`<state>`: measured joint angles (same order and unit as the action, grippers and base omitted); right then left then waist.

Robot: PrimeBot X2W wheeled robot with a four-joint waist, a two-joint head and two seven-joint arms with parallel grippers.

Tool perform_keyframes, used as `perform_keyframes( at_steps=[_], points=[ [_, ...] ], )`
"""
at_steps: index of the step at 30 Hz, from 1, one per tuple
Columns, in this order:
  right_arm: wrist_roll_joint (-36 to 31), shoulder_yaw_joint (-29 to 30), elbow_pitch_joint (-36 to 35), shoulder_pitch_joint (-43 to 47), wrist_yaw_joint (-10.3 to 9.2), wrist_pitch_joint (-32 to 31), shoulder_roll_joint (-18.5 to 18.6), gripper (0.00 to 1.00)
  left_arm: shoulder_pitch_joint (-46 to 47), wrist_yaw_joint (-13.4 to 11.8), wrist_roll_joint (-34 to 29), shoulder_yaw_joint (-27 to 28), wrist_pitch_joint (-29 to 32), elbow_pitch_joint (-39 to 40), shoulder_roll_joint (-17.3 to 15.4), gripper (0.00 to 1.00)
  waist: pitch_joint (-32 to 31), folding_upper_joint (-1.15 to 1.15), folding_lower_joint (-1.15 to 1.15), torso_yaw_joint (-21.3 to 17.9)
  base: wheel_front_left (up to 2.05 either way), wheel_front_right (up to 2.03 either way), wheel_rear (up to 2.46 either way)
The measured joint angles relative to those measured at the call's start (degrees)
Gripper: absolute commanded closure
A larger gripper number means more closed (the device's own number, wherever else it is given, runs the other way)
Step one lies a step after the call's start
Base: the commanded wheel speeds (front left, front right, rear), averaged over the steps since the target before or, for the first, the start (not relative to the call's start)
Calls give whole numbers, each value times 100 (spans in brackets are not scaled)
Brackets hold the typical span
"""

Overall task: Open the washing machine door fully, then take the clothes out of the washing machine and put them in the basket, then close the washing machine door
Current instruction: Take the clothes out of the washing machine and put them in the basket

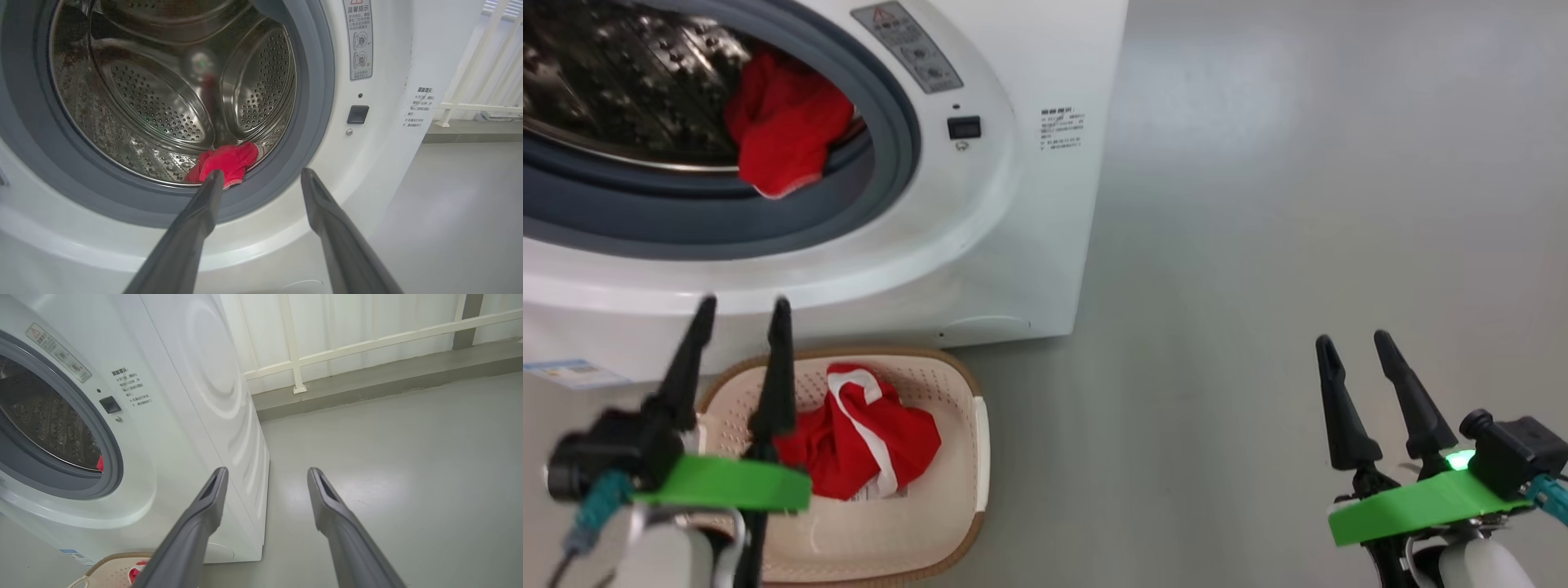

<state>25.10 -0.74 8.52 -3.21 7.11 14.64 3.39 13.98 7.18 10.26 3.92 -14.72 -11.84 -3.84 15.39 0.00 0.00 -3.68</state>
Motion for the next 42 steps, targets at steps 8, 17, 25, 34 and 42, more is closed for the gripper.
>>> perform_keyframes(
  at_steps=[8,17,25,34,42],
  points=[
    [0,3,-100,-490,0,0,-34,0,1570,0,134,-147,0,-857,-521,0,661,0,0,-51,0,0,0],
    [26,-66,-156,-781,0,0,-46,0,3008,0,358,-367,0,-2259,-1074,0,1219,0,0,-336,0,0,0],
    [71,-197,-218,-868,0,0,-52,0,4116,0,722,-702,0,-3475,-1451,0,1587,0,0,-587,0,0,0],
    [169,-387,-258,-1014,0,-1,-54,0,4860,0,1247,-1314,2,-4582,-1798,0,1907,0,0,-806,0,0,0],
    [221,-396,-308,-1033,0,-1,-54,0,5214,0,1683,-1914,1,-4993,-2034,0,2050,0,0,-944,0,0,0]
  ],
)
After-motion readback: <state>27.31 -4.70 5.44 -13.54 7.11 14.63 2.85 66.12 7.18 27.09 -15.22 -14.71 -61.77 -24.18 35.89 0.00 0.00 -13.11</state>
